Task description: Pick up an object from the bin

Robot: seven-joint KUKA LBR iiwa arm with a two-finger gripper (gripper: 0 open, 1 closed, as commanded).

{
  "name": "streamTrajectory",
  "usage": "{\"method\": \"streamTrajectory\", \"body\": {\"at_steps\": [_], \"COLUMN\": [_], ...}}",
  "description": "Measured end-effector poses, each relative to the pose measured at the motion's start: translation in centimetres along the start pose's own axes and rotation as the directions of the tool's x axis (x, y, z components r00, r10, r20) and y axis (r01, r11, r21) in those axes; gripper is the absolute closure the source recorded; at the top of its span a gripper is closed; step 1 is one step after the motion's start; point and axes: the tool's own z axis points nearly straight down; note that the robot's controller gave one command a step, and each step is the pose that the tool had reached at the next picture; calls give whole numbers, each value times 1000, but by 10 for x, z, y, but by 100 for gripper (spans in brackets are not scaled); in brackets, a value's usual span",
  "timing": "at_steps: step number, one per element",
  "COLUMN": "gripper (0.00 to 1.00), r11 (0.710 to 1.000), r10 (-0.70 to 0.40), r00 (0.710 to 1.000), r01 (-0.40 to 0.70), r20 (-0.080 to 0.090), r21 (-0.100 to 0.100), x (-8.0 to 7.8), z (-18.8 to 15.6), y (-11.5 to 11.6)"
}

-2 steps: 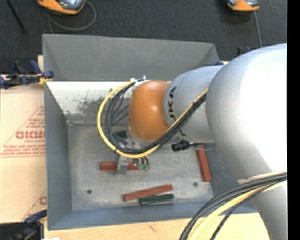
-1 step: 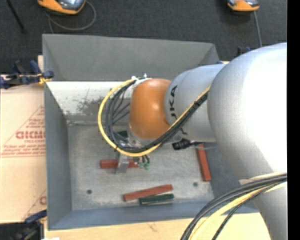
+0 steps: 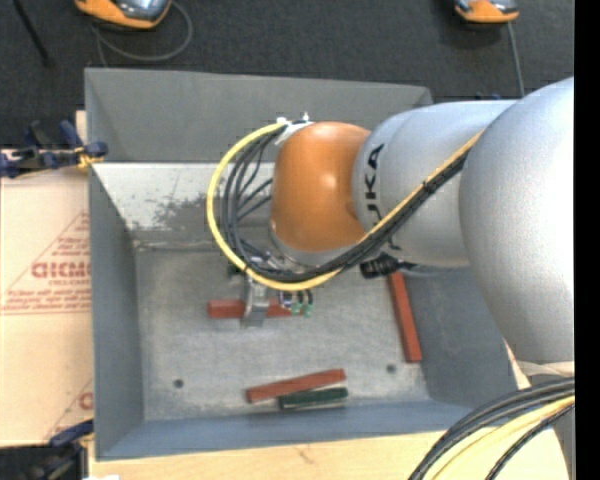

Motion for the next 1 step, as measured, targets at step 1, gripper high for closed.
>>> {"method": "streamTrajectory", "body": {"at_steps": [1], "gripper": [100], "r11": [1000], "r10": [1], "r00": [1000], "r01": [-1], "r20": [0], "r21": [0], "x": [-3], "z": [-54], "y": [0]}}
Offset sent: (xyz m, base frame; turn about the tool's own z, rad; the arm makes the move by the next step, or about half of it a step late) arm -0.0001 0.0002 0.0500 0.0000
